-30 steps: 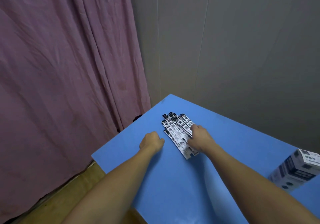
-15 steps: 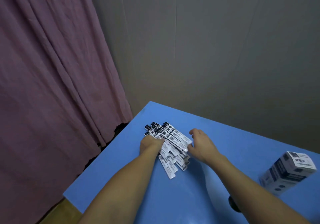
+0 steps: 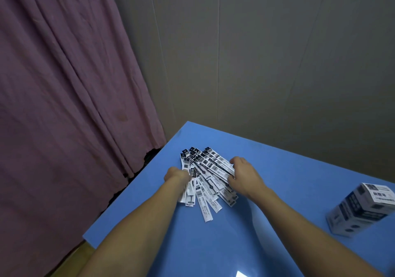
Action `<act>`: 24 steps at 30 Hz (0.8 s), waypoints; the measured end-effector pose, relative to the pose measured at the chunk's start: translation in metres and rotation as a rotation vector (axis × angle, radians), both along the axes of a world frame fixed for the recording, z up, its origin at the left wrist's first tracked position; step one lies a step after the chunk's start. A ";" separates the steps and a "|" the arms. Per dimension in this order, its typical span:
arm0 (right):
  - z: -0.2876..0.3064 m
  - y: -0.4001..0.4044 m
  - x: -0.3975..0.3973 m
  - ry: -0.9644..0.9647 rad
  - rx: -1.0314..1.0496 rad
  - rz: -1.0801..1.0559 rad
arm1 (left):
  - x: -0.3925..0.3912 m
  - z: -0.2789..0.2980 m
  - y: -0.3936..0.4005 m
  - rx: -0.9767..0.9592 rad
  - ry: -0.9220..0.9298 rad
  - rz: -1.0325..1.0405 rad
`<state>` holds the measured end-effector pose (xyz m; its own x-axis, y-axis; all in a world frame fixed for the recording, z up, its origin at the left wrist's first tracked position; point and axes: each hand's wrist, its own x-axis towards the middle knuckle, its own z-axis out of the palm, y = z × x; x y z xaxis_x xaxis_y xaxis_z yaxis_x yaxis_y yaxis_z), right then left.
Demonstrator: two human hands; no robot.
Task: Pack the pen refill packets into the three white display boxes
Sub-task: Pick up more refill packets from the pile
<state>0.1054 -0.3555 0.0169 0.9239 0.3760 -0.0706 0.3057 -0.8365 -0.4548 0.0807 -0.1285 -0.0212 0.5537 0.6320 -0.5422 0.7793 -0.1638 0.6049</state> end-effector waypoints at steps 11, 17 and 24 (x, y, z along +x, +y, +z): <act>0.000 0.014 -0.014 0.021 -0.007 0.024 | -0.028 0.010 0.025 -0.142 -0.141 0.036; -0.002 0.025 -0.025 0.047 -0.031 0.077 | -0.054 0.020 0.032 -0.126 -0.298 -0.063; -0.009 0.037 -0.041 0.085 -0.107 0.131 | -0.085 0.040 0.028 0.145 -0.387 -0.253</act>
<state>0.0640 -0.3183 0.0077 0.8566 0.4789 -0.1922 0.3794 -0.8369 -0.3946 -0.0042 -0.1002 0.0187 0.8432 0.5057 -0.1827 0.4269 -0.4230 0.7993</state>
